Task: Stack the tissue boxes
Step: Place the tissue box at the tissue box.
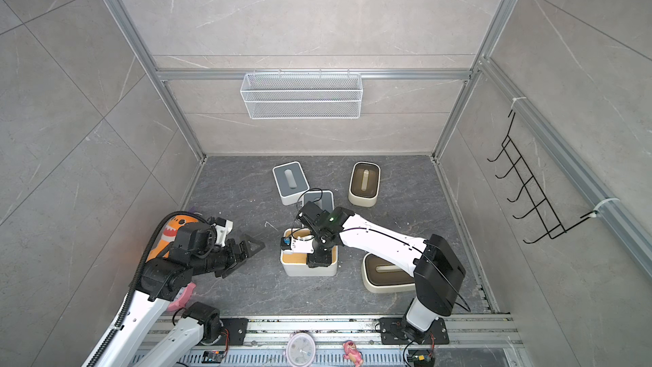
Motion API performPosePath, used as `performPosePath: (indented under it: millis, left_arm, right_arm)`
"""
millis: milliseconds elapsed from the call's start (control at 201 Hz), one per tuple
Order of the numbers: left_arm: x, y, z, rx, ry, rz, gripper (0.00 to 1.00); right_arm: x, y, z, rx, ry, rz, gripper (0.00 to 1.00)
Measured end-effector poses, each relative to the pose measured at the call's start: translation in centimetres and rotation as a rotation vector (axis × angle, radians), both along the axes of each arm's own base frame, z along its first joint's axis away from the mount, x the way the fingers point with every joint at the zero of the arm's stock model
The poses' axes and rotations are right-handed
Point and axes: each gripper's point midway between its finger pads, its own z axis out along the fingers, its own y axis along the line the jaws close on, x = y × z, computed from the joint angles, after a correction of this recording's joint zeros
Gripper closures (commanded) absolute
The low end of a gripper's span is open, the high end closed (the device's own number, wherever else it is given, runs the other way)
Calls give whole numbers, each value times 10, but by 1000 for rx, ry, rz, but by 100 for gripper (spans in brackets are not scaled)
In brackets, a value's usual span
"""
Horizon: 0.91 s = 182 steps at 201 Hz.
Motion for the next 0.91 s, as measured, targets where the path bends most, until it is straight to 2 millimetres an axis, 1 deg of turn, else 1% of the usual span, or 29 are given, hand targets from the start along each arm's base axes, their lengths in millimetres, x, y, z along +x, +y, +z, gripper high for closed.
performPosePath:
  millis: [907]
  left_arm:
    - [2,-1,2,-4,-10,0,0]
  right_arm:
    - [4,3,0,5,-22,-6,55]
